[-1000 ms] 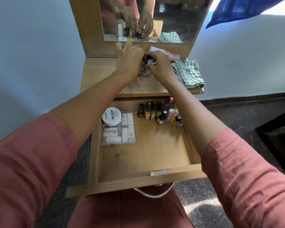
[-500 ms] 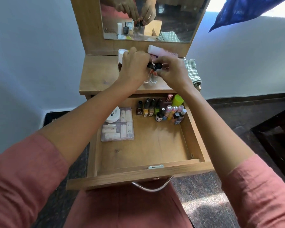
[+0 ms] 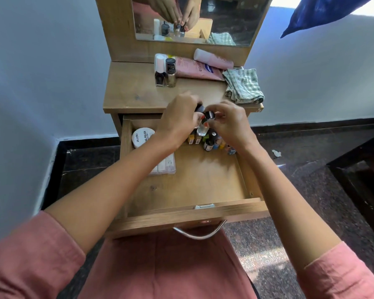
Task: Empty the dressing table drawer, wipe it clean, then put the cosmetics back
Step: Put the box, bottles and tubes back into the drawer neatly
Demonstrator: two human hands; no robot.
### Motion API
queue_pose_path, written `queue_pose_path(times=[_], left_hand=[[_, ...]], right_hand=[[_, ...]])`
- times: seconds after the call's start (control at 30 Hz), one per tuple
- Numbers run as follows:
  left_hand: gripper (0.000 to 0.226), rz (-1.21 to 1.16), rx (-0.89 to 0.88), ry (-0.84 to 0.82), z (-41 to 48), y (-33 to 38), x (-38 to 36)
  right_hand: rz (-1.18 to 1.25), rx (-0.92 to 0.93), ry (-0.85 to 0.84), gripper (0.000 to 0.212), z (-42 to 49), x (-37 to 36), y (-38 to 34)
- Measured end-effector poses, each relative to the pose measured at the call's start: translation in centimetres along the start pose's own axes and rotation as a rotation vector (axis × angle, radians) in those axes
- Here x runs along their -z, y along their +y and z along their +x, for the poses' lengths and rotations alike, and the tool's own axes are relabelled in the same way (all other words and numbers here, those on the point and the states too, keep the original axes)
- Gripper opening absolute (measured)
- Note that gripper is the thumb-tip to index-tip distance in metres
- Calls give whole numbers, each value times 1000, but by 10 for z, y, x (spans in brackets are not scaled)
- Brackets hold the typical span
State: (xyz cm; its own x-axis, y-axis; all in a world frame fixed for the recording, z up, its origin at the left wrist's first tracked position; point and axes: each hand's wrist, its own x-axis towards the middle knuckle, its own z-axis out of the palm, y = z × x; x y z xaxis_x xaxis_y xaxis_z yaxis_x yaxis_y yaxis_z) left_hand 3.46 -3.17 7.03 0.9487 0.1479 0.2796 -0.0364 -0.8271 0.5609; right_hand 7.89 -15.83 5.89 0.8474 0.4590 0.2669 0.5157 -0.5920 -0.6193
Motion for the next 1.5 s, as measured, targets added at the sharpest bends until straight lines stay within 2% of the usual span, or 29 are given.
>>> queue_pose_path(times=[0.27,0.43,0.93,1.17,1.27,1.37,1.5], left_hand=[[29,-16,138,-105,-15,-18,-37],[26,2,184,-151,-18,-25,-53],[29,16,183,-146,-20,-30,-69],[37,-14,174,-114,-20,-32,-63],[38,-45,154,-68,-17,-35,-52],[31,-97,106,33,-11,-36,-34],[23,-113,43,224,4,-40,-9]], right_hand=[[-119,-56,-122,32,-12,-32,27],[-330,-4,-154,34,-15,-39,33],[-514,11,-163,37,-14,-46,40],[-472,7,-135,40,-15,-43,42],[-364,38,-39,34,-8,-38,36],[-181,53,66,22,5,-29,21],[-36,85,132,18,35,-22,-8]])
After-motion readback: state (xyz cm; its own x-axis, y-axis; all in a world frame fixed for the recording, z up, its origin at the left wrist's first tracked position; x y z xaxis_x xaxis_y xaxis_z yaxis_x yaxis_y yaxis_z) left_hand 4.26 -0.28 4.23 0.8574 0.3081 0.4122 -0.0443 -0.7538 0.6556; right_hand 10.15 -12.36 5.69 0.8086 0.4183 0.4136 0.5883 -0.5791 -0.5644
